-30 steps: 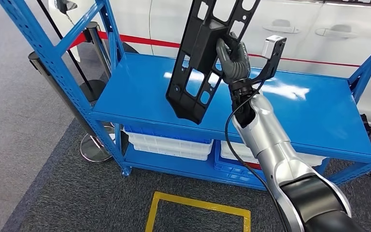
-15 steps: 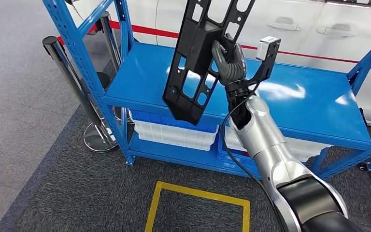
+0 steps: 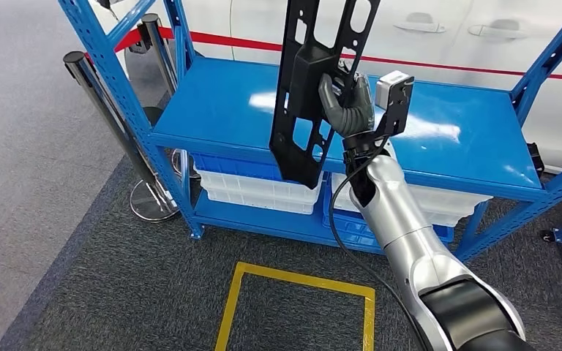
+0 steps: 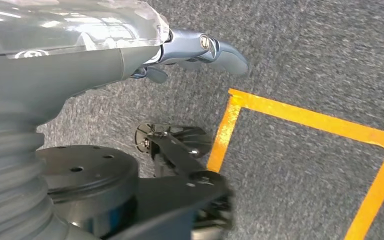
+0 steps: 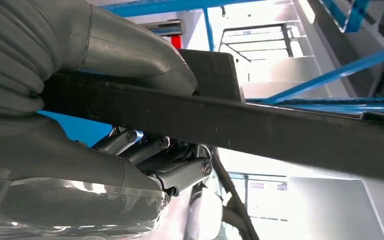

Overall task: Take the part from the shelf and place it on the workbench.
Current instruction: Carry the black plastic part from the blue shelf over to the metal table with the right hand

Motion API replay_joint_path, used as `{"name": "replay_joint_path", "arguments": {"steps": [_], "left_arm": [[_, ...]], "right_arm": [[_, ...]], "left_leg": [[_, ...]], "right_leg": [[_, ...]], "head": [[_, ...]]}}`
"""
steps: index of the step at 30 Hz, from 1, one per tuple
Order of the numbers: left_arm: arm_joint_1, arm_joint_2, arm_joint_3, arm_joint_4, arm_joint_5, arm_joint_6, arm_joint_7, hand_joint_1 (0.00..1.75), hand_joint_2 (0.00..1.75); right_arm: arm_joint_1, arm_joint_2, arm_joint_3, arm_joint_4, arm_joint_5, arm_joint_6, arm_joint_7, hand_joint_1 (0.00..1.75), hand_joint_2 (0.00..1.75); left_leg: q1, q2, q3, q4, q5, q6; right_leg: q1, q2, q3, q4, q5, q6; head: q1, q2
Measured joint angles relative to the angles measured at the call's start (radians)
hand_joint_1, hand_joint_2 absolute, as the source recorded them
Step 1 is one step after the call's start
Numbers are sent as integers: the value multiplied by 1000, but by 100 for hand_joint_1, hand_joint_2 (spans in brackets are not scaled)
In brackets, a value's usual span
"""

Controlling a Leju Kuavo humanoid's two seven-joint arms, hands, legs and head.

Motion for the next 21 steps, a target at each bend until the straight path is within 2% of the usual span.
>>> {"name": "replay_joint_path", "arguments": {"steps": [2, 3, 4, 6, 7, 8, 9, 10, 11, 12, 13, 14, 15, 17, 18, 19, 21], "left_arm": [[-7, 0, 0, 0, 0, 4, 4, 0, 175], [-12, 0, 1, 0, -1, 5, 7, 0, 175], [-15, 0, 1, 0, -1, 6, 9, 0, 175], [-18, 0, 3, 0, -2, 8, 12, 0, 175], [-20, -1, 4, 0, -1, 8, 13, 0, 175], [-23, -1, 6, 0, -1, 8, 14, 0, 175], [-26, -2, 7, 0, -2, 8, 15, 0, 175], [-30, -2, 7, 0, -3, 8, 17, 0, 175], [-33, -2, 8, 0, -5, 8, 20, 0, 175], [-34, -2, 8, 0, -7, 8, 24, 0, 175], [-35, -2, 8, 0, -9, 8, 28, 0, 175], [-36, -2, 8, 0, -11, 8, 31, 0, 175], [-37, -2, 8, 0, -13, 8, 33, 0, 175], [-41, -2, 8, 0, -16, 9, 34, 0, 175], [-44, -2, 8, 0, -18, 9, 35, 0, 175], [-48, -2, 9, 0, -19, 9, 36, 0, 175], [-53, -1, 13, 0, -19, 9, 39, 0, 175]], "right_arm": [[4, 0, -3, 0, 12, -8, -4, 175, 175], [4, -1, -5, 0, 17, -12, -6, 175, 175], [4, -1, -7, 0, 20, -15, -8, 175, 175], [4, -3, -10, 0, 27, -29, -12, 175, 175], [4, -7, -14, 0, 32, -41, -16, 175, 175], [4, -12, -20, 0, 39, -56, -22, 175, 175], [5, -20, -28, -2, 46, -70, -27, 175, 175], [6, -30, -37, -4, 52, -79, -31, 175, 175], [7, -41, -48, -6, 58, -87, -34, 175, 175], [10, -54, -59, -8, 63, -93, -36, 175, 175], [13, -65, -71, -9, 68, -98, -38, 175, 175], [16, -75, -81, -9, 71, -101, -39, 175, 175], [18, -83, -90, -11, 74, -102, -41, 175, 175], [18, -94, -104, -19, 80, -104, -46, 175, 175], [17, -98, -110, -22, 83, -103, -50, 175, 175], [16, -101, -116, -23, 85, -100, -55, 175, 175], [11, -106, -128, -19, 82, -88, -63, 175, 175]], "left_leg": [[-2, -1, 92, -138, 23, 7], [-5, -1, 119, -184, 26, 12], [-8, -2, 128, -205, 24, 17], [-8, -1, 123, -210, 36, 29], [-7, 1, 119, -215, 44, 36], [-4, 3, 113, -219, 53, 46], [-2, 4, 105, -222, 63, 53], [-3, 4, 95, -222, 71, 57], [-3, 4, 84, -221, 79, 60], [-3, 2, 74, -220, 86, 60], [-3, 1, 64, -218, 93, 59], [-4, 1, 55, -216, 98, 57], [-4, 1, 47, -214, 103, 55], [-5, 2, 34, -209, 111, 46], [-5, 4, 31, -209, 115, 41], [-6, 5, 28, -209, 120, 36], [-8, 6, 24, -211, 130, 25]], "right_leg": [[1, 0, -18, 10, 9, 9], [1, -1, -24, 13, 13, 14], [2, -1, -28, 15, 19, 21], [2, -1, -33, 13, 28, 33], [1, 1, -38, 18, 22, 38], [-1, 4, -47, 36, 2, 43], [-3, 6, -62, 75, -32, 47], [-4, 8, -83, 136, -77, 51], [-5, 8, -106, 207, -119, 55], [-6, 9, -122, 268, -148, 58], [-7, 9, -125, 300, -158, 60], [-7, 9, -106, 290, -147, 60], [-7, 9, -68, 239, -125, 59], [-4, 10, 26, 92, -87, 51], [-1, 12, 56, 43, -76, 45], [2, 13, 68, 18, -73, 41], [5, 15, 62, 15, -64, 30]], "head": [[0, 0], [0, 0], [0, 0], [0, 0], [0, 0], [0, 0], [0, 0], [0, 0], [0, 0], [0, 0], [0, 0], [0, 0], [0, 0], [0, 0], [0, 0], [0, 0], [0, 0]]}}
